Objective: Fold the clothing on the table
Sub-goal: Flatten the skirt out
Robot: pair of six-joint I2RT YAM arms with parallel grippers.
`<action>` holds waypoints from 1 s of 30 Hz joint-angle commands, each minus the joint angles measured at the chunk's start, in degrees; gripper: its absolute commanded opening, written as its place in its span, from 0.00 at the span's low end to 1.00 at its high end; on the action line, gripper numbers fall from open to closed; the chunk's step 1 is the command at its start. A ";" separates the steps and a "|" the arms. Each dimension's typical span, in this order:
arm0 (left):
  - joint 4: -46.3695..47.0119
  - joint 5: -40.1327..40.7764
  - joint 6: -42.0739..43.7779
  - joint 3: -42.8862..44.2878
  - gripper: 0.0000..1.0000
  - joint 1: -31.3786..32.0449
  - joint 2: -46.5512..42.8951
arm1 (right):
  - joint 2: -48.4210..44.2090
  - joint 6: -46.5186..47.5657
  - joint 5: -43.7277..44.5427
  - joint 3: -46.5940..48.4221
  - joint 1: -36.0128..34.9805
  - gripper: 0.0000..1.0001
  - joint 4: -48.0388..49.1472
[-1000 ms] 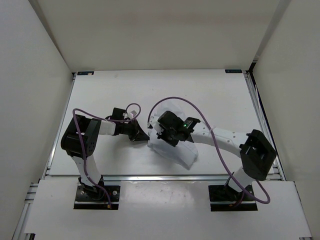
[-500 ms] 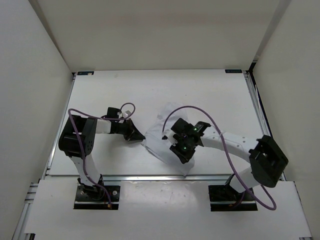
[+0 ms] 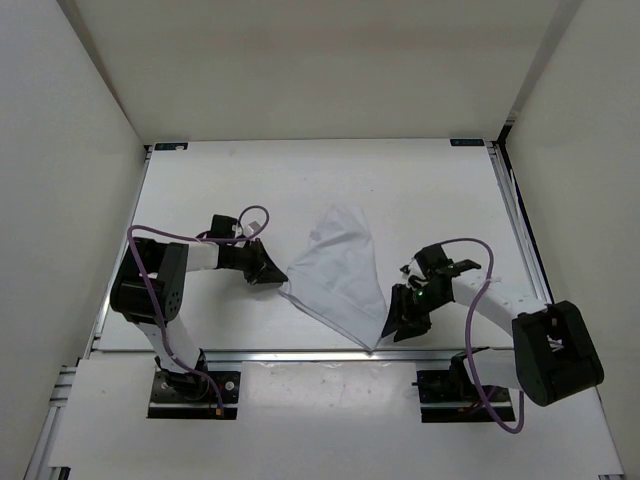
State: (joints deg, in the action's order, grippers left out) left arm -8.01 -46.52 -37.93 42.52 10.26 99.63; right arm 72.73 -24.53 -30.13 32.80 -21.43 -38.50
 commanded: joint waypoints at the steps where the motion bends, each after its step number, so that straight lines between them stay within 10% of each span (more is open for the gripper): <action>1: -1.22 -0.15 1.63 -0.69 0.00 0.02 -2.87 | -0.66 -12.70 -9.85 -2.90 -2.38 0.47 8.60; 19: 0.63 -0.76 -0.47 -1.04 0.00 0.46 -3.22 | 8.39 -16.25 3.67 -0.45 -7.92 0.38 10.64; 22: 0.54 -0.32 -0.30 -1.56 0.00 0.29 -3.66 | 9.09 -17.65 7.36 -0.80 -9.41 0.32 11.07; 25: 1.15 -0.85 -0.39 -2.09 0.00 0.02 -3.92 | 7.44 -18.00 11.30 -1.50 -9.51 0.01 11.87; 30: 10.96 -9.61 -7.74 -1.75 0.00 -1.12 -6.38 | -1.44 -14.24 18.96 3.84 -0.92 0.01 7.75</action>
State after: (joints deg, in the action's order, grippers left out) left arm -5.69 -49.01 -40.88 39.77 9.91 97.27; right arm 74.83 -41.12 -19.46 31.90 -27.22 -29.63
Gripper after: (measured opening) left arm 0.023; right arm 0.019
